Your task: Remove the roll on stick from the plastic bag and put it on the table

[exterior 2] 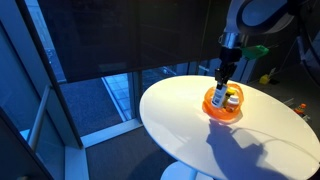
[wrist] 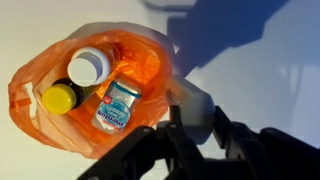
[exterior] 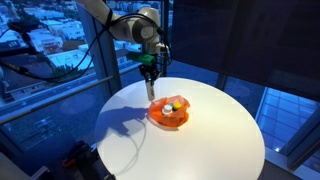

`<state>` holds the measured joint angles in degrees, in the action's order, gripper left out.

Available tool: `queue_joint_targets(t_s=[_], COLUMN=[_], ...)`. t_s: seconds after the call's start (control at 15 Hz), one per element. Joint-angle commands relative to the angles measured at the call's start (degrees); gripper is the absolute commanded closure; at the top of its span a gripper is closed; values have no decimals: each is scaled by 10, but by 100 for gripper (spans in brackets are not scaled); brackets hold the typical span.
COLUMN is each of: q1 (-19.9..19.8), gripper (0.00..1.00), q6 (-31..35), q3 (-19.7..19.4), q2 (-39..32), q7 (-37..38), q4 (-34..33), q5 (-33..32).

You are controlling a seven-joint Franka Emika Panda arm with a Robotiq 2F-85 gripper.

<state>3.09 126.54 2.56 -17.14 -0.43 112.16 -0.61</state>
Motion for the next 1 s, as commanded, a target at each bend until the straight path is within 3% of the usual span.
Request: queue_joint_targets(t_s=[0.0, 0.93], q1=[3, 9], gripper=[90, 89], q6=[-23, 17], q3=[19, 37], q2=[39, -16], q7=[-29, -85], q4=[19, 65], q5=[17, 11])
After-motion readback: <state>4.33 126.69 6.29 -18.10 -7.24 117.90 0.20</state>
